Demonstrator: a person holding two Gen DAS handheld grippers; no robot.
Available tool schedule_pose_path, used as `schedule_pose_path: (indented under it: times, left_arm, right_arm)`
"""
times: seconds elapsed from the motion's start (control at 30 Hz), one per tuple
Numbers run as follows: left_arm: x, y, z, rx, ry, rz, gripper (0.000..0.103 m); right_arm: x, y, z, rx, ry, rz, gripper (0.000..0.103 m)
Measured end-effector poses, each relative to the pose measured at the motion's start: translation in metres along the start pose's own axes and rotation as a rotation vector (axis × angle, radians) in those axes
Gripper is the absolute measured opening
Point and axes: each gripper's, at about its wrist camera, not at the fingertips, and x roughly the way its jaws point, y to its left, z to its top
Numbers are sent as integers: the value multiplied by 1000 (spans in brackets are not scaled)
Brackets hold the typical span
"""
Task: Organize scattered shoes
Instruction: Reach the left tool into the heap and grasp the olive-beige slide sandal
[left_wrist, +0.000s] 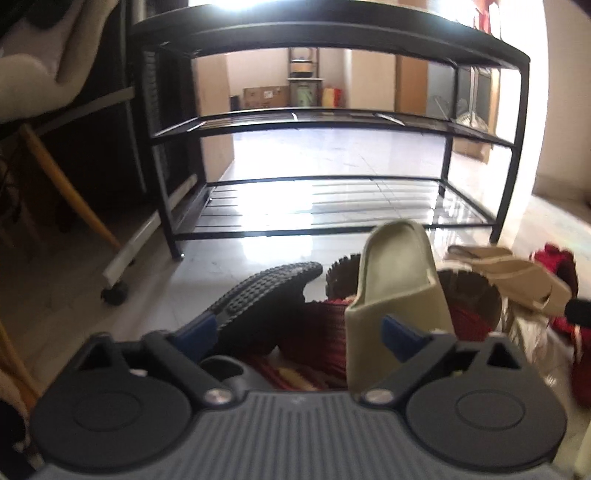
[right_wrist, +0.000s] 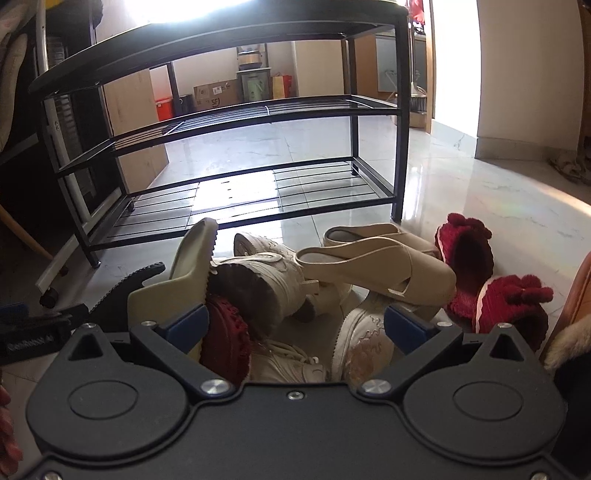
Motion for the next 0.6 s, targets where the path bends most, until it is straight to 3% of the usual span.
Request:
schedule_pose_path:
  times: [0.37,0.53,0.6]
  left_arm:
    - [12,-5,-24,-66,5,-107,82]
    - [15,-6,-29,-85,1,-138,72]
    - [16,-7,-32,-93,-1,-150,76]
  right_arm:
    - [1,-8,-12,25,17,-2,103]
    - [1,-11,-16,36,19,-6,103]
    - [1,-11,-17,40,19,-6,103]
